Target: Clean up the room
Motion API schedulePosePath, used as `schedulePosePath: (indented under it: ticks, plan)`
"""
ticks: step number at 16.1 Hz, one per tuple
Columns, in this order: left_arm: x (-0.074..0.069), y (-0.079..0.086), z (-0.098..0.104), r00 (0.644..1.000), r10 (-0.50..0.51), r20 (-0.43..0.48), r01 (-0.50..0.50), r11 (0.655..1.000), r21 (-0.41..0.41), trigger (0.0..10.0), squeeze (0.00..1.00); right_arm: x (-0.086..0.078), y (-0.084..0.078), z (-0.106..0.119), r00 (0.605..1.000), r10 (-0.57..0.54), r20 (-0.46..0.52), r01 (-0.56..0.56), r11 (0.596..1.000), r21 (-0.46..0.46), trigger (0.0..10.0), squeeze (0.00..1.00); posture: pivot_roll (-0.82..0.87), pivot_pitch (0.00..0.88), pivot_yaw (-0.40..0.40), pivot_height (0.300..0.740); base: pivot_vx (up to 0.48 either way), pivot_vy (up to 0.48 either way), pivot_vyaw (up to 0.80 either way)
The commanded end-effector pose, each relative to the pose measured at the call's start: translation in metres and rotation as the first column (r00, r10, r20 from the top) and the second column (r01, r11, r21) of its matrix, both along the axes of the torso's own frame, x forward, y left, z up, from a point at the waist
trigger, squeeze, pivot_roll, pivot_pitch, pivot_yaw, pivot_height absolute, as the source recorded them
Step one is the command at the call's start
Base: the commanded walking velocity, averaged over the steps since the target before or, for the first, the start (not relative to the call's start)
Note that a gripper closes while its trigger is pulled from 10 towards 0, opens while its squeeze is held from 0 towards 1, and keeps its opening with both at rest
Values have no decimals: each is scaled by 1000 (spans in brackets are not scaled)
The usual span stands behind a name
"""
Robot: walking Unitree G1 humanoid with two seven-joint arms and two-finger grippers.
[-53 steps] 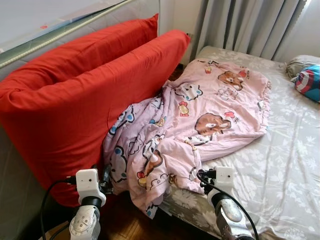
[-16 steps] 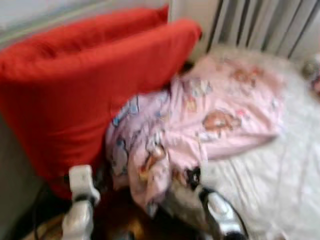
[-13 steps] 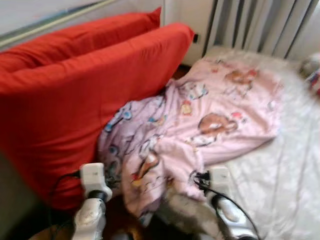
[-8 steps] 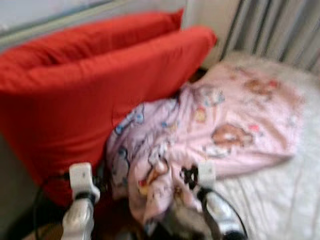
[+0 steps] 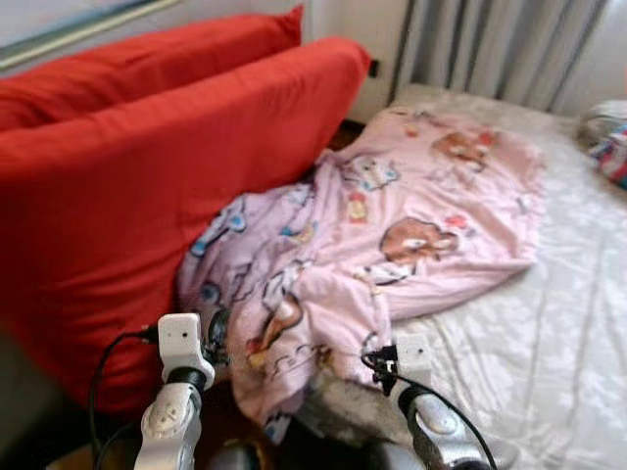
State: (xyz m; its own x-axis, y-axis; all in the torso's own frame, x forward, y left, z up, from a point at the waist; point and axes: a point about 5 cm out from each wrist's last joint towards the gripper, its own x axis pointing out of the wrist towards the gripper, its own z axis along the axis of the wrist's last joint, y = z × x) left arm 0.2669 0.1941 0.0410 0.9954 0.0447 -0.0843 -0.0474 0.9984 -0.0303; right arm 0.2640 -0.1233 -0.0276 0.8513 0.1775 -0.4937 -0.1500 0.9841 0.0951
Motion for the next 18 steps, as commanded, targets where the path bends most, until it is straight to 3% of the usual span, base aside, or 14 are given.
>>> schedulePosePath:
  ticks: [1, 4, 12, 13, 18]
  plan:
    - [1, 2, 2, 1000, 0, 2, 0, 1000, 0, 10000, 0, 4, 2, 1, 1000, 12, -18, -12, 1000, -10, 10000, 0, -20, 106, -39, 651, 0, 0, 0]
    - [-2, 3, 2, 1000, -5, 0, 5, 1000, 5, 10000, 0, 10, 4, 9, 999, 7, 37, -7, 1000, 19, 10000, 0, -20, 121, -34, 614, 0, 0, 0]
    - [-14, 3, -1, 1000, -16, -22, 16, 1000, 6, 10000, 0, 4, 5, 2, 997, 74, -3, -74, 997, -33, 10000, 0, 1, 159, -30, 614, 0, 0, 0]
    - [-14, 2, -1, 1000, -18, -23, 18, 1000, 7, 10000, 0, 8, 2, 4, 995, 100, -9, -100, 992, -73, 10000, 1000, 1, 163, -29, 614, 0, 0, 0]
    - [-16, 1, 2, 999, -30, -25, 30, 1000, 7, 10000, 0, 19, 3, 12, 977, 212, -22, -212, 953, -218, 10000, 1000, 17, 195, -22, 614, 0, 0, 0]
